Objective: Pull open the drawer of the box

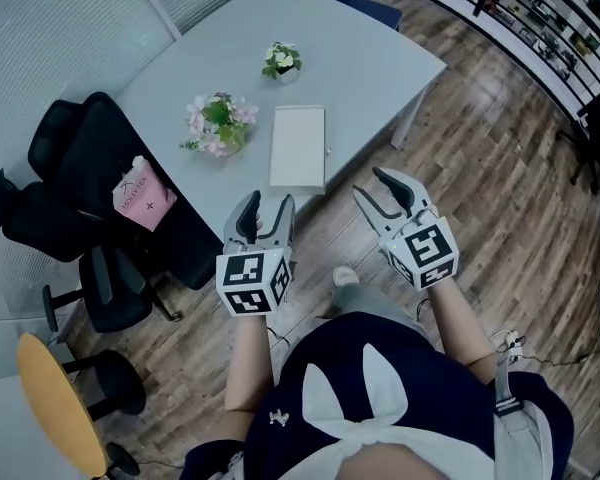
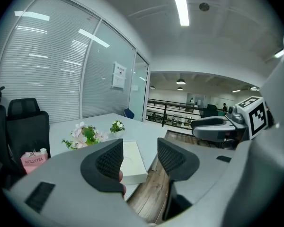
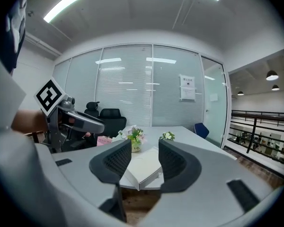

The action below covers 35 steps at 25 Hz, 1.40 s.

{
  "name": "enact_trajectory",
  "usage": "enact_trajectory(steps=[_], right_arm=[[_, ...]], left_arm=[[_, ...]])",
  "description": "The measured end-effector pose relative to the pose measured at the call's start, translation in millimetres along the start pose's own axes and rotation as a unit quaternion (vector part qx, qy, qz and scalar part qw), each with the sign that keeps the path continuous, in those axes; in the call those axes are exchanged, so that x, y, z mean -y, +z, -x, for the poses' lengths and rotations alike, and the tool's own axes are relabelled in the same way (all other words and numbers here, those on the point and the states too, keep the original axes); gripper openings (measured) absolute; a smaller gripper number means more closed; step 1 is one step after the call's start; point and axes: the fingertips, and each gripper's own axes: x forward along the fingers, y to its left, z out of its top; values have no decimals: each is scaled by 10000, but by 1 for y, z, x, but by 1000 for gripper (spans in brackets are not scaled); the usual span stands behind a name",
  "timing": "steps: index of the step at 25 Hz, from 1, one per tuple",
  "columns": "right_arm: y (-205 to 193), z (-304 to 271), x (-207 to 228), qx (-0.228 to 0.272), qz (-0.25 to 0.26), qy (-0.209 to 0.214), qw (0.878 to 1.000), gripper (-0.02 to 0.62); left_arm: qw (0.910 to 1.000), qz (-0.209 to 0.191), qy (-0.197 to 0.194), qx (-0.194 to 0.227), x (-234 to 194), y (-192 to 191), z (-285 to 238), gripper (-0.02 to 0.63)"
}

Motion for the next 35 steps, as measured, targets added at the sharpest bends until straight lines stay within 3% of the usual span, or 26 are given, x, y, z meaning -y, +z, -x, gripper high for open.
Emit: enact_trajectory(steps=[12,17,24,35], right_arm=[[-32,-40,28,-716,746,733,9919,192],[-41,-50,42,-835,741,819,9904,194],[-65,-68,53,-1065,546,911,9886,198],[-106,-110,68,-1615,573,1150,9785,173]], left_arm=[[9968,359,425,-573,-15,-26,-58,216],[9939,423,489,-892,-18,-40,-71,216],[9876,938,515,-1146,-29,-61,-90,216],[9762,1018,629,-1810,-62,-95,-136,216]])
